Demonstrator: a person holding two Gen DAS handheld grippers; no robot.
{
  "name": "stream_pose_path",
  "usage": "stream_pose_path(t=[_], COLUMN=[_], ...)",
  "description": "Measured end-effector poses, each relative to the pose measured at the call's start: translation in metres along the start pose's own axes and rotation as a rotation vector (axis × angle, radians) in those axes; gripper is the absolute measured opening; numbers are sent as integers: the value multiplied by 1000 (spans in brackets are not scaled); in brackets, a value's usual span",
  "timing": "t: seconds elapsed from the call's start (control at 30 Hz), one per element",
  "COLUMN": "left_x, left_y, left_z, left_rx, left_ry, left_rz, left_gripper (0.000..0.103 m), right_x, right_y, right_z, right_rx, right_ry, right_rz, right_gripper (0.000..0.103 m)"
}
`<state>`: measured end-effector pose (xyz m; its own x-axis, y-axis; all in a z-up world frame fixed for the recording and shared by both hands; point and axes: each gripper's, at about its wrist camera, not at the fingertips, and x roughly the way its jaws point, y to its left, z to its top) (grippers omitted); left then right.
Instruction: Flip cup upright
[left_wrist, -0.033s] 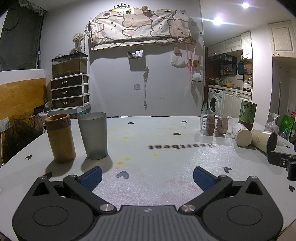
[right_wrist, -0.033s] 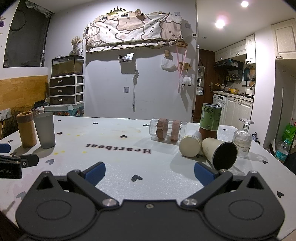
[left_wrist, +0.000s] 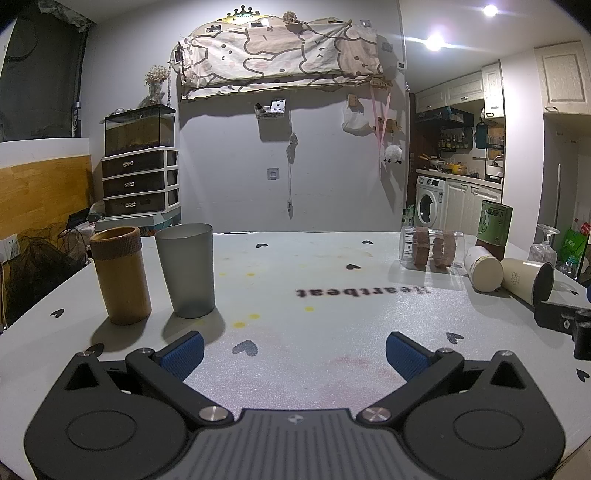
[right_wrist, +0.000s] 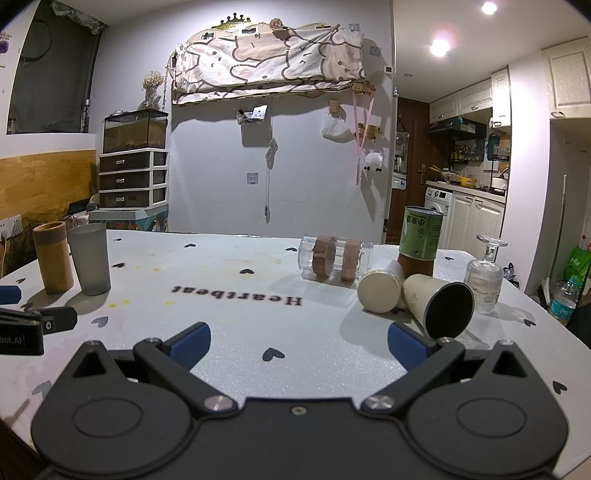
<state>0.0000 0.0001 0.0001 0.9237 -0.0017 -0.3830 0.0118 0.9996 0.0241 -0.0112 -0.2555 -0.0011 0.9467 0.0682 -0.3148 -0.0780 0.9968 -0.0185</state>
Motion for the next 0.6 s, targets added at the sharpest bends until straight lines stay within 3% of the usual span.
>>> stream_pose_path(t=[0.6], left_x=[0], left_y=[0], left_z=[0], left_rx=[1], left_ry=[-1], left_rz=[-1], left_gripper=[103], right_x=[0], right_y=[0], right_z=[0], right_rx=[2], right_ry=[1], right_rz=[0], right_gripper=[103])
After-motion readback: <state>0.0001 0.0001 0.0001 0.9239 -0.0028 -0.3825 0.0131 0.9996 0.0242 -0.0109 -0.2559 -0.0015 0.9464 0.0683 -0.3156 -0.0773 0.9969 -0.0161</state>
